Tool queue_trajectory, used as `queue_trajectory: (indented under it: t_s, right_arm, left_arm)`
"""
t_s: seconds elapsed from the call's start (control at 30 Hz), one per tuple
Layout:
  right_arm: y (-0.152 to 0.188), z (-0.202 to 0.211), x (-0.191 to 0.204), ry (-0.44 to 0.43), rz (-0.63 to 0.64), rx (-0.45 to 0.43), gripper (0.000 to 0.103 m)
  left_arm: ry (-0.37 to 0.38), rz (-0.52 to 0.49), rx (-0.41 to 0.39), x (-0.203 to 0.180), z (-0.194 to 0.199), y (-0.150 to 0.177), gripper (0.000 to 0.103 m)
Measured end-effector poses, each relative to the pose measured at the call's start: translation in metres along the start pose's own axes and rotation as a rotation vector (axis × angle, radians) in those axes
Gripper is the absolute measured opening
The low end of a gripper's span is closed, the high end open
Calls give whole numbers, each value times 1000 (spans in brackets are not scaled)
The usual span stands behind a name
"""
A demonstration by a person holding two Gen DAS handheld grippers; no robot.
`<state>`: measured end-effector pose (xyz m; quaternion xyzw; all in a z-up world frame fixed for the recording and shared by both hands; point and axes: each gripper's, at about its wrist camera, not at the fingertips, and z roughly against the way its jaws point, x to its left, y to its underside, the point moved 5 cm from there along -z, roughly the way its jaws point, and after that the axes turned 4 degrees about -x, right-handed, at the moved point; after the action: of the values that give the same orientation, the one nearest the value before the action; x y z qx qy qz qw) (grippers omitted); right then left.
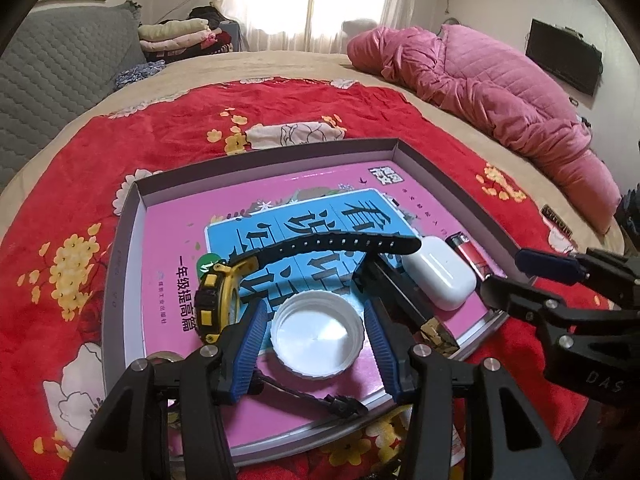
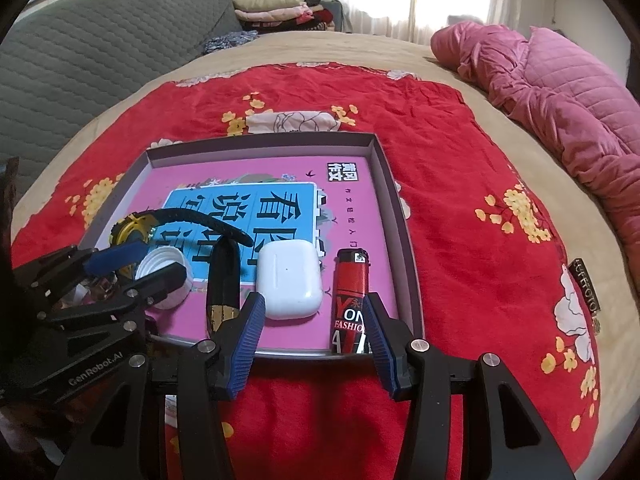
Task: Organize rigid objects
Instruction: 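Release the white cap in the box and withdraw both tools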
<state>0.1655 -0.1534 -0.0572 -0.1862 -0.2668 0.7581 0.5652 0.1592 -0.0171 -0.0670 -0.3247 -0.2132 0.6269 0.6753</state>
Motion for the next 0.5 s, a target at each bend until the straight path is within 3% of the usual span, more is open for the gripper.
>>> queue_trajectory:
  t_s: [0.1, 0.2, 0.5]
  right_arm:
    - [0, 3, 0, 1, 1, -8, 60]
    - [-1, 6, 1, 2, 5, -18, 61]
    - [-5, 17, 1, 6, -5, -46, 63]
  left_arm:
    - [-1, 8, -17, 1, 5, -2, 52]
    - [-14, 14, -34, 4, 13, -3, 57]
    - [-24, 22, -64, 9, 31, -4, 58]
